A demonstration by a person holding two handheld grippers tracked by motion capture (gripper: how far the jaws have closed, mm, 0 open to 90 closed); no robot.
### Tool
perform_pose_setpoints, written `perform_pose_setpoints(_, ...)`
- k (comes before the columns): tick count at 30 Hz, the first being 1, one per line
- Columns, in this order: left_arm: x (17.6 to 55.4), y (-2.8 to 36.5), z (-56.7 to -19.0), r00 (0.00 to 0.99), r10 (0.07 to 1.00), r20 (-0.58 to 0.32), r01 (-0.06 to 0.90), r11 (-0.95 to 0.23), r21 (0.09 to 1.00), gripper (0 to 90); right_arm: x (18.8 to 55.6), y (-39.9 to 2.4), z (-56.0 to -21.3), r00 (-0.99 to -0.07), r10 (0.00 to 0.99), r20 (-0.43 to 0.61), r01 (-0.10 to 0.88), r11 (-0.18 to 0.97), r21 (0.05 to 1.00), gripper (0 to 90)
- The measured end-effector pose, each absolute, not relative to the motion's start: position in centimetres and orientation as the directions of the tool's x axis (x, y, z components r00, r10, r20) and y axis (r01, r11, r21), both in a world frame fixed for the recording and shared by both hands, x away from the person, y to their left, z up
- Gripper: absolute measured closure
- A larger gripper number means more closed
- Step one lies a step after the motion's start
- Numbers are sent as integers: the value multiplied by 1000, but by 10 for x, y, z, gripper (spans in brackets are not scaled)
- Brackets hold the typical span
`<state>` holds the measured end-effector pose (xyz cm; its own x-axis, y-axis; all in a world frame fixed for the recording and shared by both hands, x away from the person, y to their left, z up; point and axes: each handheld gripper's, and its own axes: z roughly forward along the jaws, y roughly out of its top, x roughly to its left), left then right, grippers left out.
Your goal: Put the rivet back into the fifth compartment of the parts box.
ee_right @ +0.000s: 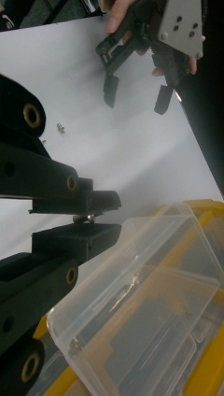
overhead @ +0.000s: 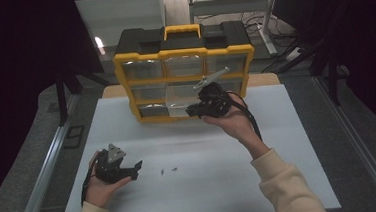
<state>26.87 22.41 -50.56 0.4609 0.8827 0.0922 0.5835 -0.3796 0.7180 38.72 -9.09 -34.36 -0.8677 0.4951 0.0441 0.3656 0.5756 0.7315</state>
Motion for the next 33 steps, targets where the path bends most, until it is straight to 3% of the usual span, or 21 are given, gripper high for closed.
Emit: perform_pose_setpoints(33, 269, 224, -506, 462, 882, 96, 582, -383, 717, 102, 422, -98, -331, -811, 584, 45, 409, 510, 756, 832)
